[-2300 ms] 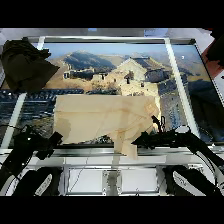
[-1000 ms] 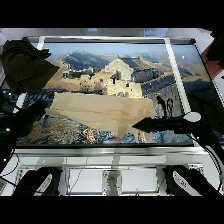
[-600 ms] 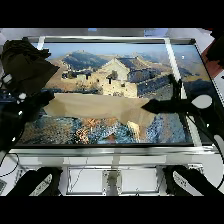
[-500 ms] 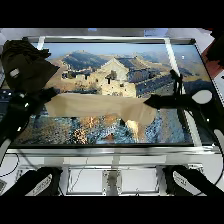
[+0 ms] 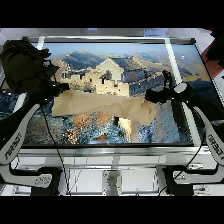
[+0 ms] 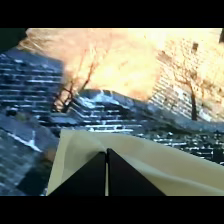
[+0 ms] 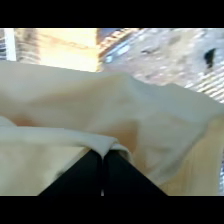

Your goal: Fold the shirts.

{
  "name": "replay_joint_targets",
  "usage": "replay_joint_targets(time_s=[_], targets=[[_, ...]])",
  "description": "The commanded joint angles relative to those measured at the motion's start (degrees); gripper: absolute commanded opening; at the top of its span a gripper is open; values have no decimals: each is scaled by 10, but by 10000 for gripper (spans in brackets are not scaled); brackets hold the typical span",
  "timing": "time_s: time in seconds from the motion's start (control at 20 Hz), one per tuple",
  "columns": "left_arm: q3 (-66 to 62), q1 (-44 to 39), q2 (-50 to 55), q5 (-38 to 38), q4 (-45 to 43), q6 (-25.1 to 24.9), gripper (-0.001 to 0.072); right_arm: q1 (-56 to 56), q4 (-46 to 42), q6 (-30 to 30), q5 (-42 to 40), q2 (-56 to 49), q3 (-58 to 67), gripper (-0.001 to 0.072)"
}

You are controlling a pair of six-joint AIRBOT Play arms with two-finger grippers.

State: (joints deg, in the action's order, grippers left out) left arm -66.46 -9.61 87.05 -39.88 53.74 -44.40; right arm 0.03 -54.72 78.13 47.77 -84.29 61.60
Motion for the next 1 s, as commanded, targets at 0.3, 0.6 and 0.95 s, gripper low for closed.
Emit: replay_joint_targets(time_s=[0.3,0.6,0.95], targets=[[-97,0,24,-65,-43,7,623,-18,-10,-15,52,-4,50,389],[-223,-31,-15,-66,287,-385,540,-119,-64,7,153,74,82,503],[-248,-93,61,-188,543,-495,352,-242,61,-11,224,36,-4,552]])
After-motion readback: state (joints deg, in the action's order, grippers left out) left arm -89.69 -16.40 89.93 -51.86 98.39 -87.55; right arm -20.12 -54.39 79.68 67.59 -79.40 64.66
